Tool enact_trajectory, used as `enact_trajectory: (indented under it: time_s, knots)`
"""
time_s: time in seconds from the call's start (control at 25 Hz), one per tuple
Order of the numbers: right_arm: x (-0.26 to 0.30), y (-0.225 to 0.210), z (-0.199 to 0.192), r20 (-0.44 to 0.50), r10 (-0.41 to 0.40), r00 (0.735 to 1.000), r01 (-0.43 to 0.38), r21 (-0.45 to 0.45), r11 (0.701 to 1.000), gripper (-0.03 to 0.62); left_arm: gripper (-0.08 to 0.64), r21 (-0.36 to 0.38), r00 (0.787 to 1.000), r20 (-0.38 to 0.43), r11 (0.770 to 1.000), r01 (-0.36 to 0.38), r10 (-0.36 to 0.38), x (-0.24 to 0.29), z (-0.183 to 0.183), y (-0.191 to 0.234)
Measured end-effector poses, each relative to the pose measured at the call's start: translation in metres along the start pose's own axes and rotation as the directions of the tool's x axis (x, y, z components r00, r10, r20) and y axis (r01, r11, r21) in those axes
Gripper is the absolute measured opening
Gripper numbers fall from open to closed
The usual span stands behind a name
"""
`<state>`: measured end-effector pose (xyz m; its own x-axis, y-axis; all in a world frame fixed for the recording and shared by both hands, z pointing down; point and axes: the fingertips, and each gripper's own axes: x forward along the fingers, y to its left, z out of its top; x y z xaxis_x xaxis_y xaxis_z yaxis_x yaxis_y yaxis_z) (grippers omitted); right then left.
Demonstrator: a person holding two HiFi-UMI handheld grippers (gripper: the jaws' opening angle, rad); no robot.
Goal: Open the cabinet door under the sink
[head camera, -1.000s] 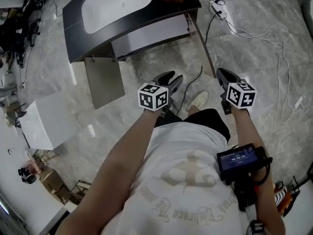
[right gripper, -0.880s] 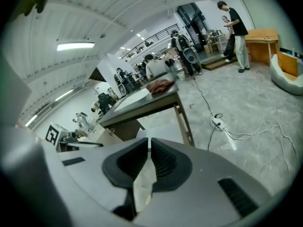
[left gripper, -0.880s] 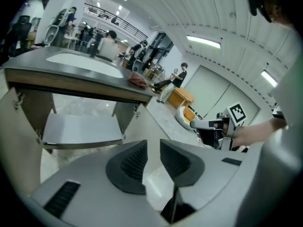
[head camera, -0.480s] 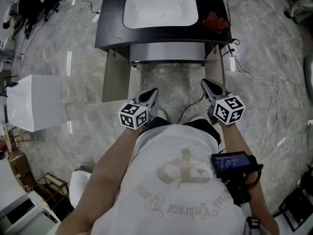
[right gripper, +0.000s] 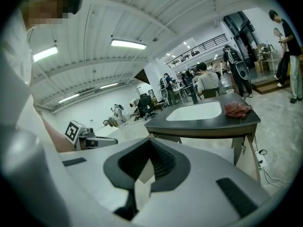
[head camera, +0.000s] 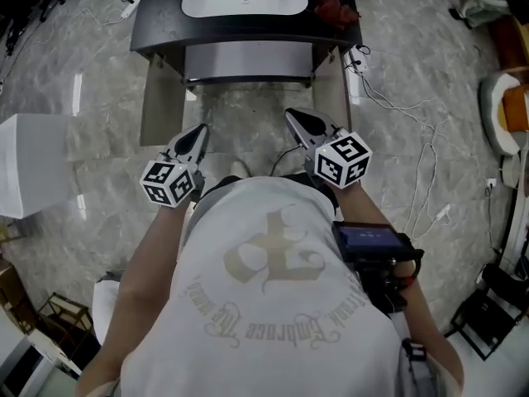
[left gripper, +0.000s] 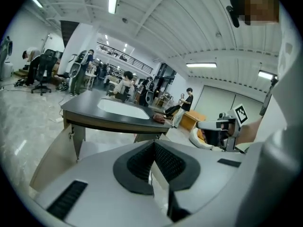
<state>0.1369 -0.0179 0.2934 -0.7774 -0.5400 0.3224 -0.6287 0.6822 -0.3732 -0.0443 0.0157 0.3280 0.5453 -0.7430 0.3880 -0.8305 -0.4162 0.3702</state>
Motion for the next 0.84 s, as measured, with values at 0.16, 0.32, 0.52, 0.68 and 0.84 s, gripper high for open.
enact_trajectory:
  time_s: [0.16,0.32,0.52,0.68,0.84]
  knots:
    - [-0.003,0.027,-0.014,-0.002,-0.016,1.000,0.016,-0.011,1.000,0.014,0.009,0.003,0.999,0.014,0.999,0.052,-0.052,-0.009,-0.005,-0.012]
    - [-0.007,0.020,-0.016,0.004,-0.038,0.999,0.038,-0.010,0.999,0.014,0.009,0.017,0.996,0.012,0.996,0.090,-0.091,0.009,-0.001,-0.023]
    - [-0.009,0.022,-0.016,0.012,-0.060,0.998,0.060,-0.010,0.998,0.014,0.009,0.048,0.994,0.011,0.993,0.106,-0.107,0.008,0.003,-0.024]
    - [-0.011,0.030,-0.016,0.023,-0.089,0.996,0.089,-0.015,0.996,0.014,0.009,0.054,0.992,0.005,0.991,0.123,-0.124,-0.001,0.000,-0.021]
    - [-0.012,0.045,-0.021,0.026,-0.105,0.994,0.106,-0.026,0.994,0.014,0.009,0.059,0.991,0.001,0.989,0.135,-0.135,-0.016,-0.006,-0.017]
